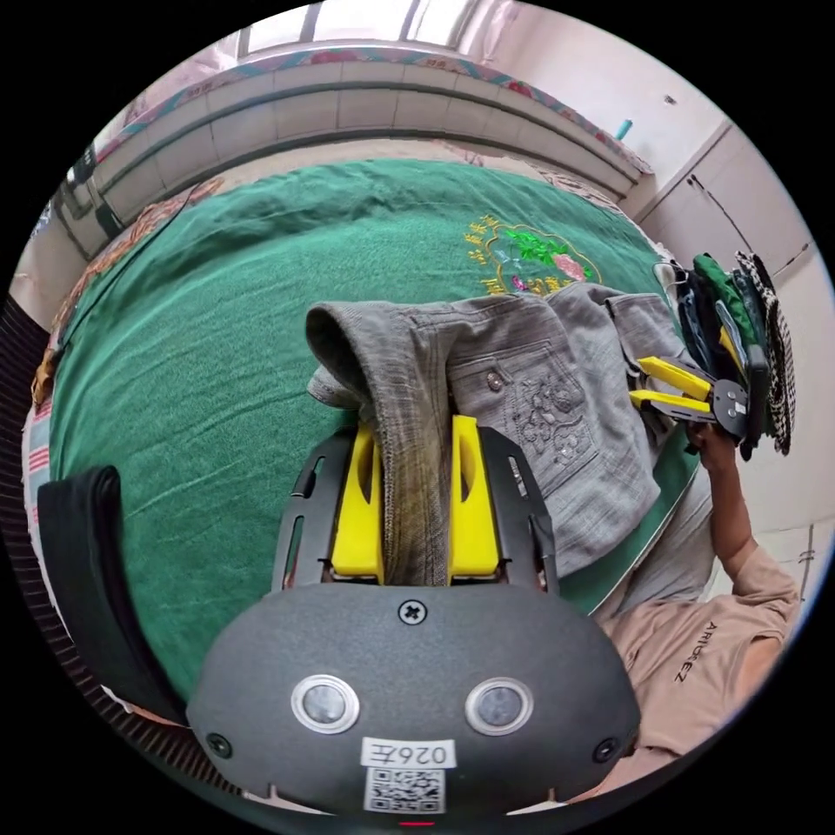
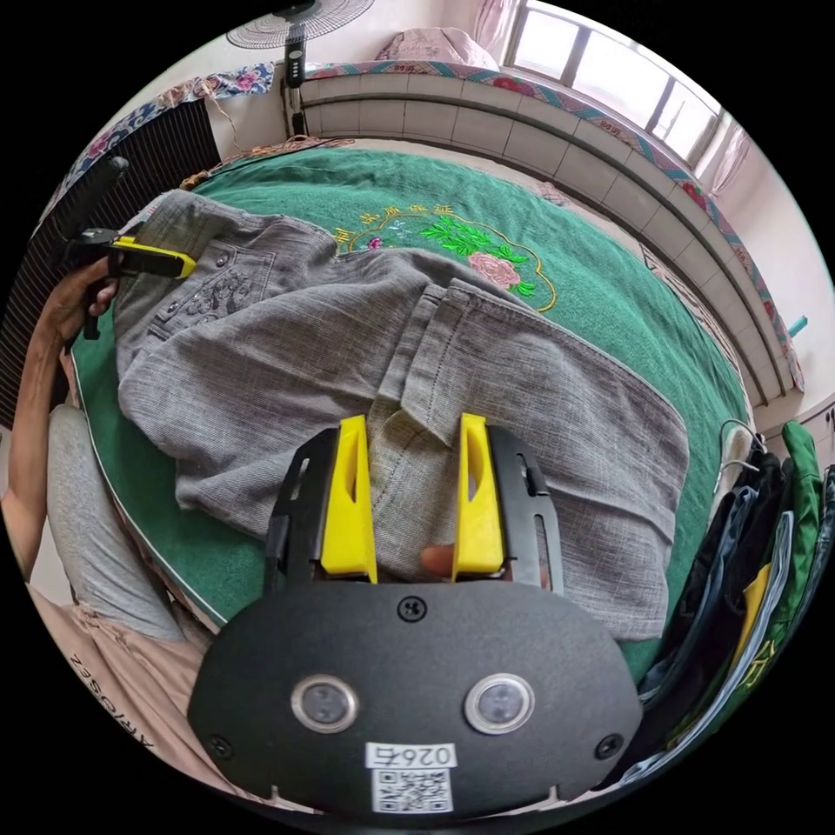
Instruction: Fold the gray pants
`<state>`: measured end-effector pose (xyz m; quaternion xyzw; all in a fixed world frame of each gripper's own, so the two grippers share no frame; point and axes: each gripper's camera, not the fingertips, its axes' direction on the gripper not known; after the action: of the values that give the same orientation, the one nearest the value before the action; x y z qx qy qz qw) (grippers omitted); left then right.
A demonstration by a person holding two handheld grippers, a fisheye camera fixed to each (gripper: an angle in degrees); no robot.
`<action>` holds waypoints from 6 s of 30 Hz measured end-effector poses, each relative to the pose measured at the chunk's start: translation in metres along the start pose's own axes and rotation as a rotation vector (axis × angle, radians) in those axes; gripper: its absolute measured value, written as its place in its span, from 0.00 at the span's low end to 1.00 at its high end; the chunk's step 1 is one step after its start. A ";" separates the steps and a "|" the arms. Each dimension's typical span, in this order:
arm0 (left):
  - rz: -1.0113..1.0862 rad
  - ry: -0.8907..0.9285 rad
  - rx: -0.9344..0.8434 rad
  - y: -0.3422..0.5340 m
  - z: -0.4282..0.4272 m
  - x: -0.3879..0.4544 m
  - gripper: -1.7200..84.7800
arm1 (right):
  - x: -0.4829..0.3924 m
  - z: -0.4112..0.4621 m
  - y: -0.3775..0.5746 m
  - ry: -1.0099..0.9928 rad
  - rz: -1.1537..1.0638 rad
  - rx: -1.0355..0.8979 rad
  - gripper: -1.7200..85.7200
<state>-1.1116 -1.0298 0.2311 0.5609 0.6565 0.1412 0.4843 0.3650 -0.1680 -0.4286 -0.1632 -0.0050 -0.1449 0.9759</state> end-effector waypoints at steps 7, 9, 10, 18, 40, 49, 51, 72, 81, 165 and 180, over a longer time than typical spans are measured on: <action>-0.063 0.170 0.016 0.030 -0.009 -0.024 0.14 | 0.013 -0.018 0.012 0.011 0.005 -0.008 0.07; -0.054 0.167 0.011 0.038 -0.015 -0.019 0.12 | 0.017 -0.022 0.018 -0.004 0.012 -0.003 0.07; -0.036 0.193 0.000 0.042 -0.020 -0.013 0.11 | 0.023 -0.025 0.022 -0.027 0.025 0.002 0.07; -0.012 -0.027 0.238 0.118 -0.136 0.029 0.09 | 0.101 -0.072 0.070 -0.371 0.178 0.103 0.01; -0.644 0.024 0.830 0.414 -0.184 -0.120 0.02 | 0.220 -0.274 0.217 0.798 0.859 0.409 0.05; -0.239 0.449 0.511 0.309 -0.081 -0.093 0.01 | 0.142 -0.216 0.047 0.139 0.158 0.444 0.03; -0.231 0.414 0.414 0.295 -0.064 -0.087 0.01 | 0.122 -0.189 0.003 0.141 0.018 0.350 0.05; -0.254 0.393 0.301 0.209 0.055 -0.075 0.22 | 0.057 -0.168 -0.067 0.096 -0.391 0.302 0.00; -0.438 0.575 0.510 0.236 0.047 -0.149 0.27 | 0.033 -0.177 -0.010 -0.139 -0.539 0.303 0.00; -0.491 -0.089 0.625 0.275 -0.212 -0.203 0.14 | 0.163 -0.008 0.160 0.479 0.509 0.096 0.03; -0.552 -0.274 0.177 0.247 -0.007 -0.253 0.28 | 0.273 0.126 0.178 0.177 0.798 0.006 0.14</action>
<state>-0.9940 -1.1663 0.5349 0.4151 0.7224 -0.1299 0.5375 0.6823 -0.0435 -0.3497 -0.1365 0.1422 0.2319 0.9526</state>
